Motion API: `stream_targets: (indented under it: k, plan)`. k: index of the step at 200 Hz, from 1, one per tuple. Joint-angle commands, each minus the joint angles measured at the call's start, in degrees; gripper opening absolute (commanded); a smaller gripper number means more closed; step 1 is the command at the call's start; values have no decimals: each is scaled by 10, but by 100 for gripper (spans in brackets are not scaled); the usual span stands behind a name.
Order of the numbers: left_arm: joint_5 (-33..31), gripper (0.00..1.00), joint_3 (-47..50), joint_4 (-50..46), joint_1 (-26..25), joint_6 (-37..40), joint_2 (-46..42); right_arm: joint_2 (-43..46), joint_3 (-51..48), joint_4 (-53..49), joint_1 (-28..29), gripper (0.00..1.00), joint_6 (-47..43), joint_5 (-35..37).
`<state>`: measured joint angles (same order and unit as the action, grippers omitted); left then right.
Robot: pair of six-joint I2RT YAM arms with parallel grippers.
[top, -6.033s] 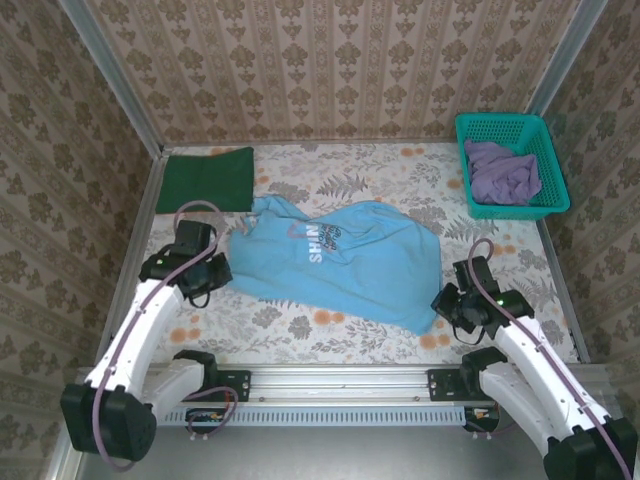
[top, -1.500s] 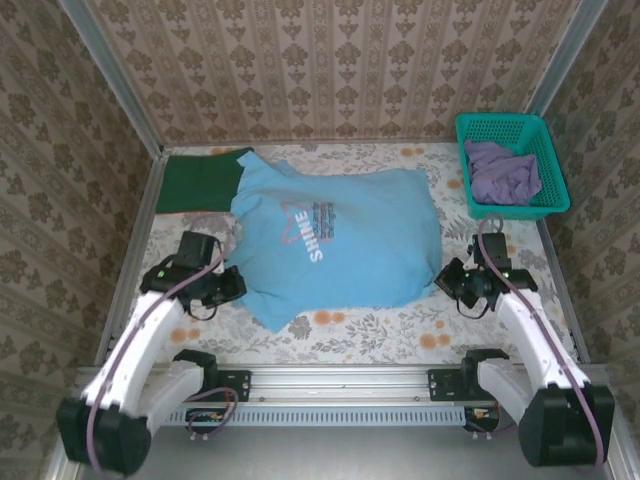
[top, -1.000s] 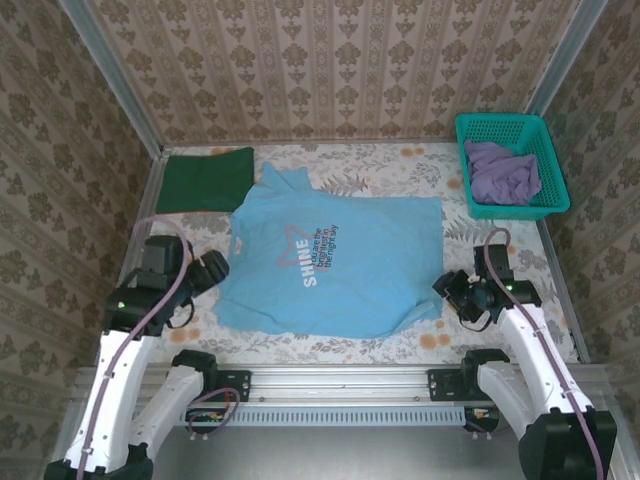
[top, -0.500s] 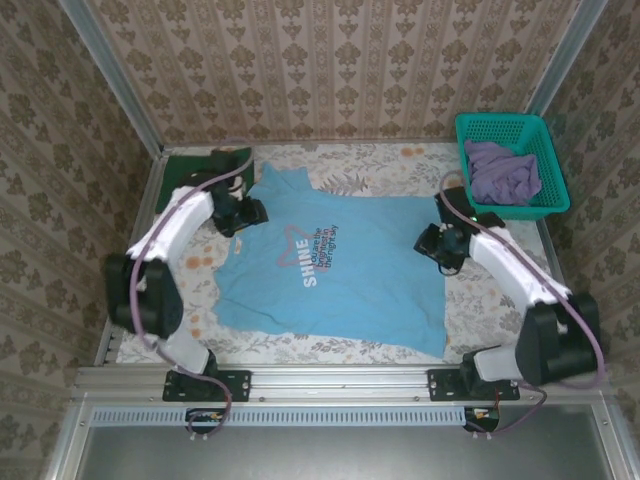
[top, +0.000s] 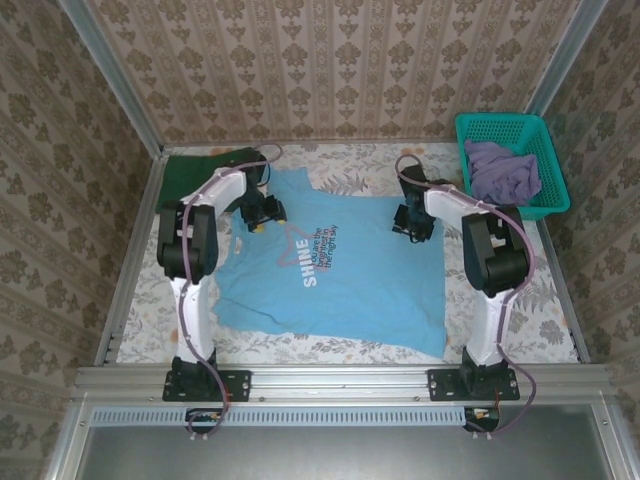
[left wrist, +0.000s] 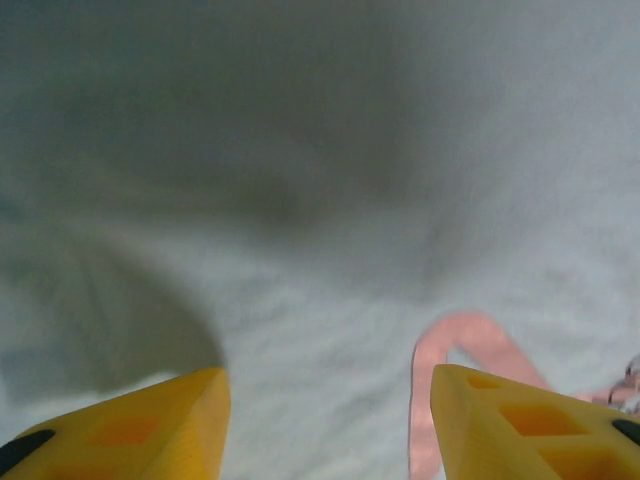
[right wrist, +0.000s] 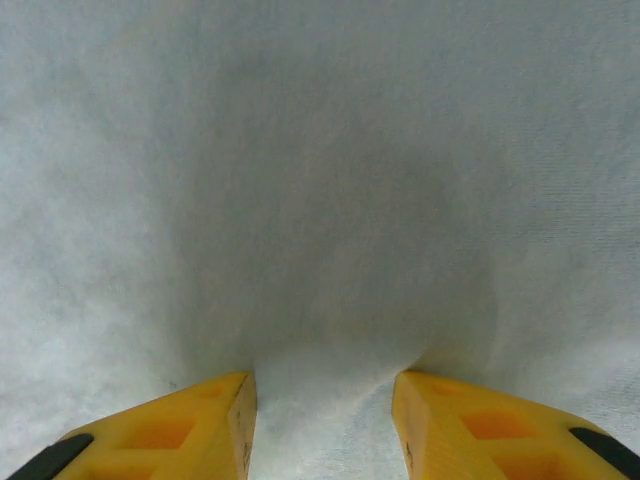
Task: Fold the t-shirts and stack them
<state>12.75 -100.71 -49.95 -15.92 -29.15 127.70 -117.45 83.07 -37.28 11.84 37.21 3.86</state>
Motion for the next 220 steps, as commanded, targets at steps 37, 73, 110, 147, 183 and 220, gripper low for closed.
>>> stream_targets:
  k: [37,73,110,147,183,220]
  plan:
    - [-15,55,-109,7,-9,-76,96,-137,189,-57,-53,45,-19,-4]
    - [-33,56,-234,-39,-9,-85,144,-230,363,-88,-60,47,-40,-24]
    - [-33,70,-300,-85,-3,-87,120,-246,485,-174,-44,56,-44,-39]
    - [-43,85,-259,-72,-7,-58,6,-87,361,-123,-37,69,-67,-49]
    - [-67,80,-39,-39,-11,-65,-181,101,171,-94,-69,73,-97,-79]
    - [-6,67,273,38,34,-112,-398,289,-57,-83,-117,69,-78,-128]
